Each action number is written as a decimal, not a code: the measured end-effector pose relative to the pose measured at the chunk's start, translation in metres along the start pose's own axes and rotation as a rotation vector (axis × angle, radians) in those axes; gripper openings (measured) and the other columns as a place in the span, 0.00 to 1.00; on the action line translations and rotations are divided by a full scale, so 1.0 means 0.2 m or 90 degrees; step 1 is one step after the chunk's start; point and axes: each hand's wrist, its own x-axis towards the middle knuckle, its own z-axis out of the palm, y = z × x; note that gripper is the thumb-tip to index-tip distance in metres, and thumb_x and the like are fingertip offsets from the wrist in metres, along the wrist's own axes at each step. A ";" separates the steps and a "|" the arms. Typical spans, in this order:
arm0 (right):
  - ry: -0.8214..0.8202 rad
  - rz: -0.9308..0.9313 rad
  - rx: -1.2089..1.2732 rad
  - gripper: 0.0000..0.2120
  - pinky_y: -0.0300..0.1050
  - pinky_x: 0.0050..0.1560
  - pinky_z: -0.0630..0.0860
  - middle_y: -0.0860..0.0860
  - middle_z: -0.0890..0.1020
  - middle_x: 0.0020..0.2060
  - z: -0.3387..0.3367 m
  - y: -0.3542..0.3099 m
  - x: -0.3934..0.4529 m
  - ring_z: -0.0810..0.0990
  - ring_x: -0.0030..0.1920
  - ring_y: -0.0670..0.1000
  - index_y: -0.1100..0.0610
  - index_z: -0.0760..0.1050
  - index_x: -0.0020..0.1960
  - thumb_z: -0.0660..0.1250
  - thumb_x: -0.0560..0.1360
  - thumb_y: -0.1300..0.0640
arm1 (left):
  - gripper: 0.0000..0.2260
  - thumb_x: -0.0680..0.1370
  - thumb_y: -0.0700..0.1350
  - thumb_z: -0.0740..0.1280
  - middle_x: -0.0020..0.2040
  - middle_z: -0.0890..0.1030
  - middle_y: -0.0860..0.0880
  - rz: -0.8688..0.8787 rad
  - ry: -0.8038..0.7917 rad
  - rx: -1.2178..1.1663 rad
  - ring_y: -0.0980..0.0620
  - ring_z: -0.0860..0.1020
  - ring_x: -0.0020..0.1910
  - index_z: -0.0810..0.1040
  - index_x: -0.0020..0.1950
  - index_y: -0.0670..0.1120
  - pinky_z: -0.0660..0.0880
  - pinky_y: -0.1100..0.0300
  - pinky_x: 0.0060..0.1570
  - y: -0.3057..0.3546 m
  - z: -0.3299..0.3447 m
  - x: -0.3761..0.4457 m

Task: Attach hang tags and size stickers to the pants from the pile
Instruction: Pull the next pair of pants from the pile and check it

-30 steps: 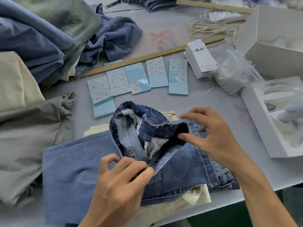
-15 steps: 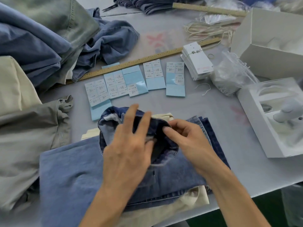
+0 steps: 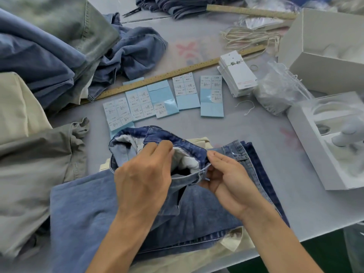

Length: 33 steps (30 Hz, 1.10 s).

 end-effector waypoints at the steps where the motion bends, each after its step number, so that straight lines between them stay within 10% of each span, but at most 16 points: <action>1: -0.001 0.004 0.011 0.20 0.48 0.42 0.80 0.62 0.81 0.49 0.01 0.01 0.00 0.80 0.42 0.54 0.67 0.77 0.63 0.66 0.76 0.55 | 0.02 0.80 0.41 0.72 0.33 0.78 0.50 -0.024 0.005 0.004 0.46 0.74 0.26 0.81 0.47 0.45 0.72 0.54 0.22 -0.01 0.00 0.00; 9: -0.088 0.000 0.058 0.25 0.51 0.55 0.74 0.65 0.78 0.59 0.01 -0.04 -0.01 0.75 0.56 0.60 0.70 0.69 0.71 0.65 0.75 0.64 | 0.13 0.77 0.64 0.67 0.37 0.81 0.58 0.103 -0.232 -0.139 0.57 0.79 0.35 0.81 0.48 0.56 0.77 0.53 0.31 -0.05 -0.10 -0.06; 14: -0.092 -0.017 0.116 0.24 0.58 0.68 0.72 0.63 0.79 0.58 0.05 -0.01 -0.04 0.78 0.59 0.60 0.65 0.74 0.67 0.66 0.71 0.68 | 0.10 0.78 0.36 0.64 0.31 0.69 0.49 0.217 -0.142 0.024 0.47 0.68 0.28 0.78 0.39 0.48 0.65 0.55 0.26 0.14 -0.02 -0.30; 22: -0.042 0.020 0.235 0.28 0.60 0.68 0.73 0.63 0.78 0.67 0.02 0.03 -0.03 0.79 0.63 0.61 0.63 0.73 0.72 0.62 0.72 0.68 | 0.19 0.83 0.37 0.56 0.41 0.83 0.46 0.157 -0.061 0.088 0.46 0.80 0.33 0.88 0.53 0.46 0.81 0.53 0.35 0.23 0.07 -0.51; 25: -0.068 0.013 0.232 0.24 0.57 0.62 0.79 0.61 0.81 0.63 0.00 0.03 -0.04 0.82 0.60 0.60 0.61 0.75 0.69 0.60 0.74 0.68 | 0.17 0.81 0.43 0.59 0.46 0.85 0.46 0.101 -0.049 0.052 0.44 0.84 0.41 0.86 0.59 0.53 0.82 0.39 0.49 0.18 0.05 -0.53; 33: -0.028 -0.026 0.168 0.21 0.52 0.60 0.79 0.59 0.83 0.57 -0.02 0.04 -0.07 0.83 0.55 0.56 0.59 0.80 0.61 0.62 0.71 0.70 | 0.20 0.73 0.50 0.79 0.51 0.75 0.49 -0.373 0.087 -0.247 0.53 0.74 0.44 0.76 0.61 0.51 0.72 0.64 0.47 -0.15 0.04 -0.47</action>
